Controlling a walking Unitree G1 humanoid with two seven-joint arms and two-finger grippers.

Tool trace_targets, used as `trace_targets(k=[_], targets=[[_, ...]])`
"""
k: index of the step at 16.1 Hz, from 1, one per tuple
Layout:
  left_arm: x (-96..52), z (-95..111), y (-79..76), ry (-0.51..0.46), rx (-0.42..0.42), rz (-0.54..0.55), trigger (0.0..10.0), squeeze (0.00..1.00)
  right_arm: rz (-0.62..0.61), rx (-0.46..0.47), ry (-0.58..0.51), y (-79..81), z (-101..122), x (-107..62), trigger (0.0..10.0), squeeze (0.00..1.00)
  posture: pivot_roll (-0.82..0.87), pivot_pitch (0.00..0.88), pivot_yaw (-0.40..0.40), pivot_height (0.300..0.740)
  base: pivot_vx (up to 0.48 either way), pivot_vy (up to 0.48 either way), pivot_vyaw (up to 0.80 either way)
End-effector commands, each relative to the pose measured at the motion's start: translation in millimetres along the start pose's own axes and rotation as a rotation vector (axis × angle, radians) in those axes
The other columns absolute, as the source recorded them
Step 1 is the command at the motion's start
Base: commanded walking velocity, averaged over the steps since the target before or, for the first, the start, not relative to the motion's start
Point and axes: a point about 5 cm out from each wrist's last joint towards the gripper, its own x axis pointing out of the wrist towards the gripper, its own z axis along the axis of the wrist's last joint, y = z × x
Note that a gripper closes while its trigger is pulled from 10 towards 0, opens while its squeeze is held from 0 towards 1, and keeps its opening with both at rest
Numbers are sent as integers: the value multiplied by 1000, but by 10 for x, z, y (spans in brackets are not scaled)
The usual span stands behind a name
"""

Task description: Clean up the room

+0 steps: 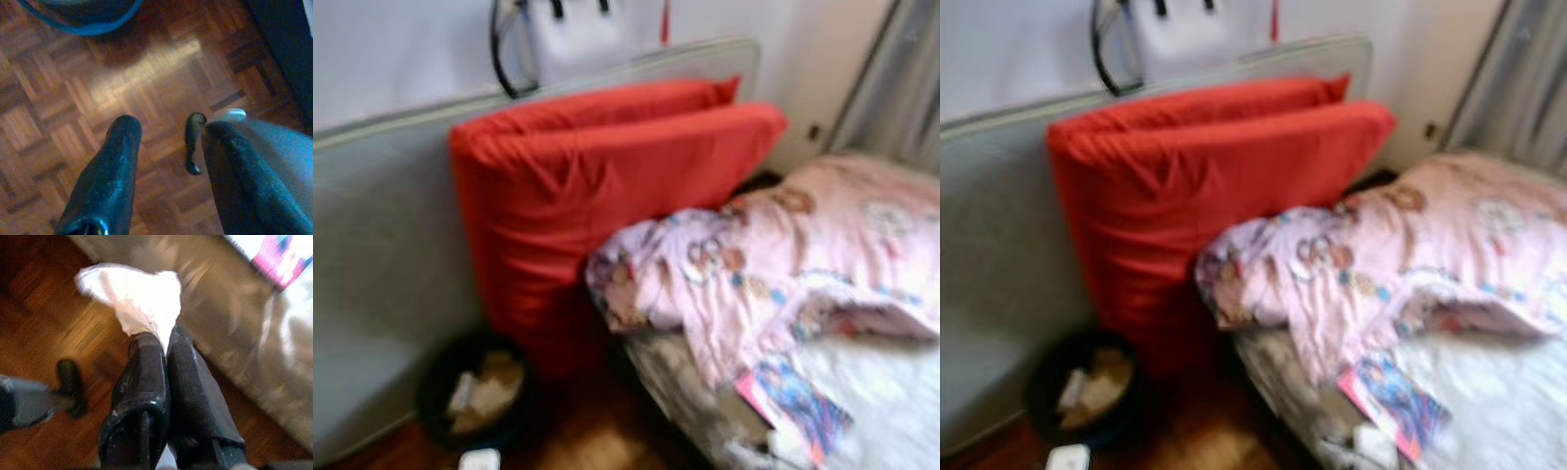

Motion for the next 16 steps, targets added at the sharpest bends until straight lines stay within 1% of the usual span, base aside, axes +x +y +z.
trace_targets(k=[1, 10, 13, 16], targets=[[17, 36, -62, -7, 7, -19, 10000, 0, -19, -10, -4, -71, 25, -3, 10000, 0, 23, 8, 9, 740, 0, 247, 0], [15, 25, -66, -4, 13, -22, 10000, 0, -5, -13, 7, -60, -37, -15, 10000, 0, 26, 2, 14, 740, 0, 246, 0], [15, 26, -65, -4, 10, -22, 10000, 0, -7, -15, 9, -75, -33, -15, 10000, 0, 26, 4, 12, 740, 0, 246, 0], [15, 23, -65, -4, 7, -20, 10000, 0, -2, -26, 7, -55, -9, -8, 10000, 0, 29, 9, 10, 740, 0, 246, 0]])
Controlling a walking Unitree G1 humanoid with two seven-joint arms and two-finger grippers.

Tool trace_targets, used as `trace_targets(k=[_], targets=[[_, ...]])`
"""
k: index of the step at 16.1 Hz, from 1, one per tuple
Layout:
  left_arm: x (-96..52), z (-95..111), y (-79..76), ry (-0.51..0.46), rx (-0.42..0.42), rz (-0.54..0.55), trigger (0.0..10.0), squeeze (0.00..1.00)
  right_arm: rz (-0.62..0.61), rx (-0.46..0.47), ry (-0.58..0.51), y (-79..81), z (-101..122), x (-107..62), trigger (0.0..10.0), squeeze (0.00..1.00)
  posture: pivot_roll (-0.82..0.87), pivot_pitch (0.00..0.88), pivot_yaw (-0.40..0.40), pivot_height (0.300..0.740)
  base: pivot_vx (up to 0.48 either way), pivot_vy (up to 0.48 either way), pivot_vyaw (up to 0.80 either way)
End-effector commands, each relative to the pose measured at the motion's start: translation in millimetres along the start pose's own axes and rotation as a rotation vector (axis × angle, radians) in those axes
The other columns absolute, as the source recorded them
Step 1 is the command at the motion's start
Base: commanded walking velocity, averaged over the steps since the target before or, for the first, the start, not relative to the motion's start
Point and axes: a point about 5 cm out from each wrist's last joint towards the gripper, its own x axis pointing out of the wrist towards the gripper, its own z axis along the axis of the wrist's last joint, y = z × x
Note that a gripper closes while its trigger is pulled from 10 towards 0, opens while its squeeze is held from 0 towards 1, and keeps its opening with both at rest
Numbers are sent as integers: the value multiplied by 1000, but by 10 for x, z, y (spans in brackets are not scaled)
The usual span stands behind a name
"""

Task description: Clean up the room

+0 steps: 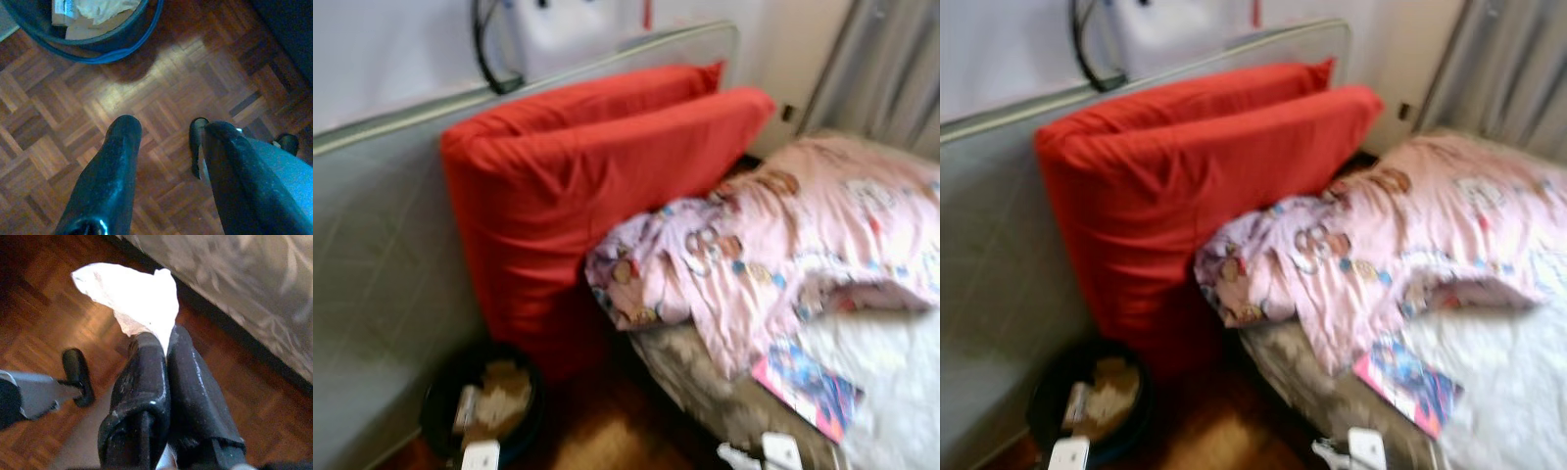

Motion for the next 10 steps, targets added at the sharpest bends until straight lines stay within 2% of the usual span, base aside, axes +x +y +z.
trace_targets(k=[1, 3, 6, 10], targets=[[-12, -48, 16, 20, -2, 3, 10000, 0, 9, -10, -3, 53, 25, 11, 10000, 0, 31, 10, 10, 740, 0, 244, 0], [-12, -48, 16, 20, -3, 4, 10000, 0, 20, -21, -8, 121, 34, 18, 10000, 0, 30, 11, 10, 740, 0, 244, 0], [-12, -49, 15, 20, -4, 4, 10000, 0, 33, -22, -9, 184, 10, 18, 10000, 0, 31, 11, 10, 740, 0, 245, 798], [-12, -47, 17, 20, -5, 5, 10000, 0, 35, -2, -15, 188, 14, 18, 10000, 0, 30, 12, 11, 740, 0, 246, 0]])
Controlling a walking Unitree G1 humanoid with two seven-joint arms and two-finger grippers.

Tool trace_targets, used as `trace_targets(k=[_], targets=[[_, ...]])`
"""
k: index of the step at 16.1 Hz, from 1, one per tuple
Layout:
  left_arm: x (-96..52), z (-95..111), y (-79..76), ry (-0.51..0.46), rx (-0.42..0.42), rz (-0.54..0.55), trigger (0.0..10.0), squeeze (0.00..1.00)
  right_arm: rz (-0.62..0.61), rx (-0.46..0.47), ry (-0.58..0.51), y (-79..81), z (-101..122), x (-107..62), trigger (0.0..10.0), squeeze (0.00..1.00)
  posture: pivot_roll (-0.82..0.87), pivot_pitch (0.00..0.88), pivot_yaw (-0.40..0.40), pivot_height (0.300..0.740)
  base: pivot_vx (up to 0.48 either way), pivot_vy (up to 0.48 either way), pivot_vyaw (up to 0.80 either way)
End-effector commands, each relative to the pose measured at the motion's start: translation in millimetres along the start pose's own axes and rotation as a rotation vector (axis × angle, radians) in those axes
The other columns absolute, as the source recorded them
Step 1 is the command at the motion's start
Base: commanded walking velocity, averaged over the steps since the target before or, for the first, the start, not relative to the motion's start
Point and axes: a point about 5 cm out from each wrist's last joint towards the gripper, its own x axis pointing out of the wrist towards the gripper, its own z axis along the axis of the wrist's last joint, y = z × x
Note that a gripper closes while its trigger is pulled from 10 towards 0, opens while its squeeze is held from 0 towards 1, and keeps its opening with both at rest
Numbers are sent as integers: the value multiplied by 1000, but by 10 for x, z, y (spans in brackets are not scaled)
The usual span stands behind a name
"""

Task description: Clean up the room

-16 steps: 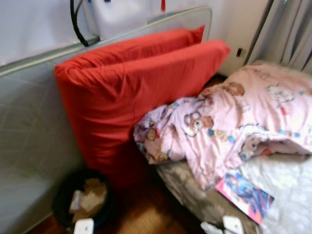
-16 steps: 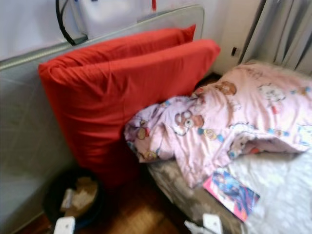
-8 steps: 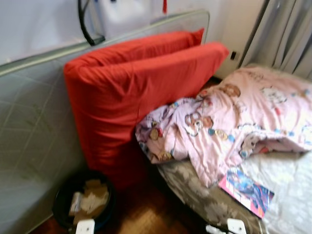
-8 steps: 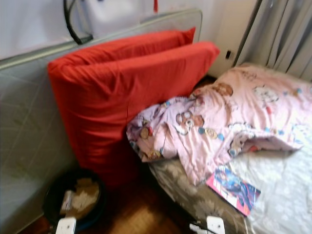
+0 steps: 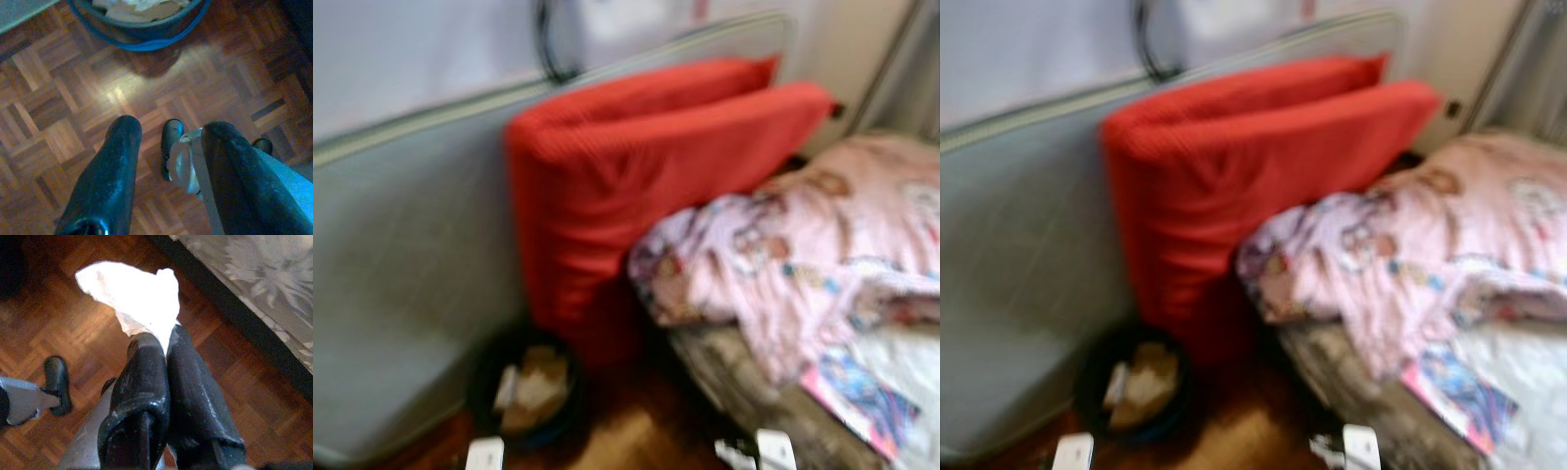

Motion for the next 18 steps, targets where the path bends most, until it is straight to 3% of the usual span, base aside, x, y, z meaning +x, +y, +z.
trace_targets(k=[1, 6, 10, 13, 16, 18], targets=[[-20, -64, 45, 26, 4, 10, 10000, 0, 10, 10, -7, 32, -5, 0, 10000, 0, 32, 13, 11, 740, 0, 247, 0], [-20, -61, 47, 26, 4, 11, 10000, 0, 11, 14, -6, 13, -17, -5, 10000, 0, 33, 11, 12, 740, 0, 247, 0], [-19, -58, 50, 25, 4, 12, 10000, 0, -4, 14, -5, -149, -6, -23, 10000, 0, 34, 6, 14, 740, 0, 245, 0], [-19, -56, 52, 24, 3, 13, 10000, 0, -6, 15, -5, -175, -1, -26, 10000, 0, 37, 3, 15, 740, 0, 247, 0], [-19, -56, 53, 24, 5, 14, 10000, 0, -3, 16, -4, -132, 5, -17, 10000, 0, 37, 2, 15, 740, 0, 247, 0], [-19, -55, 54, 24, 4, 14, 10000, 0, 18, 14, -3, 73, 19, 11, 10000, 0, 36, 3, 16, 740, 0, 246, 0]])
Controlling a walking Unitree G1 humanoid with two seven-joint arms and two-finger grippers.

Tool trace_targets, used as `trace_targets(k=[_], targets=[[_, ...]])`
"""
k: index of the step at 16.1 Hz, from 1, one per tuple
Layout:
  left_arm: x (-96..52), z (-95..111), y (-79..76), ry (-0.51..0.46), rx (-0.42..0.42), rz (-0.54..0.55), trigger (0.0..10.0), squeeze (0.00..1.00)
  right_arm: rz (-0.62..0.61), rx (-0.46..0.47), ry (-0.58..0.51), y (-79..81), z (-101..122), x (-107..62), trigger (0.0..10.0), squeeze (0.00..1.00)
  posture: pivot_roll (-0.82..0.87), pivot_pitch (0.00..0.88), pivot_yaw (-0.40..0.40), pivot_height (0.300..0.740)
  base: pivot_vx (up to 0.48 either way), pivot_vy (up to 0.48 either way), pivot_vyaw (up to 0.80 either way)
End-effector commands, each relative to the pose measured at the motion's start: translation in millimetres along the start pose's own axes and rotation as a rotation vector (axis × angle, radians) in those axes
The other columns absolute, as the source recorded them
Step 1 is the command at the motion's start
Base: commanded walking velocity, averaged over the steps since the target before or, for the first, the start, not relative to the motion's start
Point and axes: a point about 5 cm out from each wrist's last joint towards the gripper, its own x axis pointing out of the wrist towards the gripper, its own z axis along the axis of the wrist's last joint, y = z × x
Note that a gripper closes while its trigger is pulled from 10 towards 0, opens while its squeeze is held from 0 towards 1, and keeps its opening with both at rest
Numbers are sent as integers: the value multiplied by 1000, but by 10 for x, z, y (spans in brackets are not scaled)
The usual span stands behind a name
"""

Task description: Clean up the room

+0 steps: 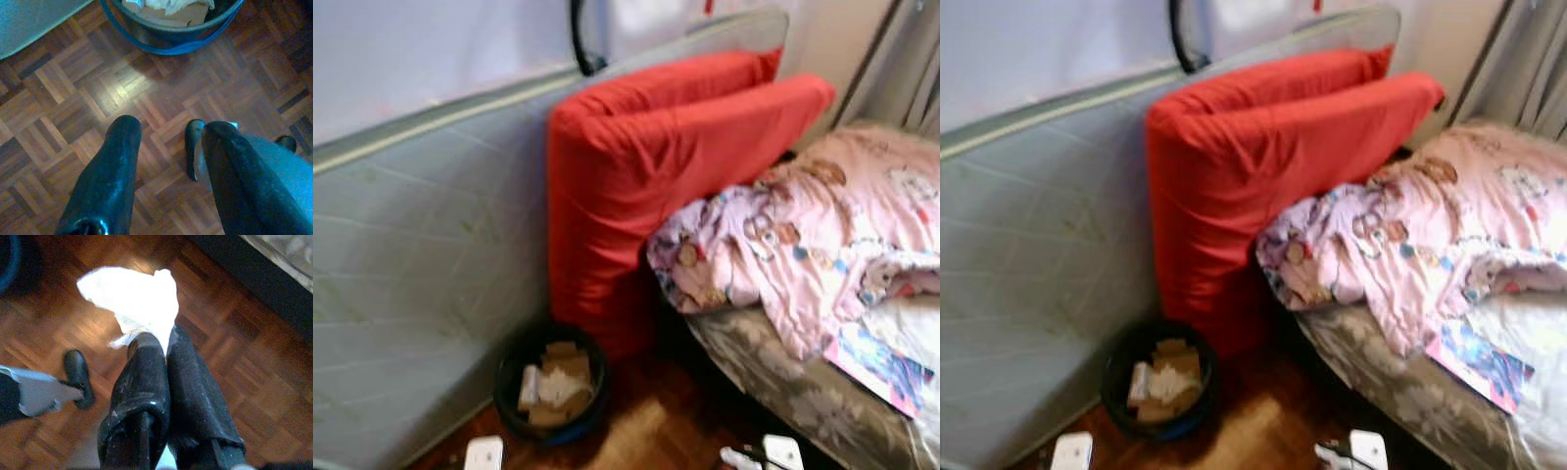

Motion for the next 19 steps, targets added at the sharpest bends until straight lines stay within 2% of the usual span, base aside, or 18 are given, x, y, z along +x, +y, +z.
trace_targets(k=[1, 4, 7, 12, 13, 16, 18, 19], targets=[[-4, 0, 35, 8, 14, 7, 10000, 0, 16, 0, -5, 112, 24, 16, 10000, 0, 36, 3, 16, 740, 0, 247, 0], [-4, 0, 35, 8, 12, 7, 10000, 0, 28, -3, -11, 228, 47, 29, 10000, 0, 36, 7, 15, 740, 0, 249, 0], [-4, 0, 36, 8, 11, 7, 10000, 0, 24, -3, -19, 178, 62, 27, 10000, 0, 37, 8, 16, 740, 0, 250, 0], [-5, 0, 42, 8, 11, 9, 10000, 0, -5, 10, -12, -195, -28, -39, 10000, 0, 40, 11, 18, 740, 0, 250, 0], [-5, 0, 44, 8, 11, 10, 10000, 0, -9, 11, -8, -230, -44, -48, 10000, 0, 40, 11, 19, 740, 0, 247, 0], [-5, 3, 48, 7, 12, 9, 10000, 0, -6, 13, -6, -218, -40, -45, 10000, 0, 40, 11, 22, 740, 0, 247, 0], [-6, 3, 51, 6, 13, 10, 10000, 0, 10, 10, -8, -55, 6, -9, 10000, 0, 41, 11, 22, 740, 0, 247, 0], [-6, 3, 51, 6, 13, 10, 10000, 0, 13, 9, -8, -29, 10, -4, 10000, 0, 41, 11, 22, 740, 0, 247, 0]])
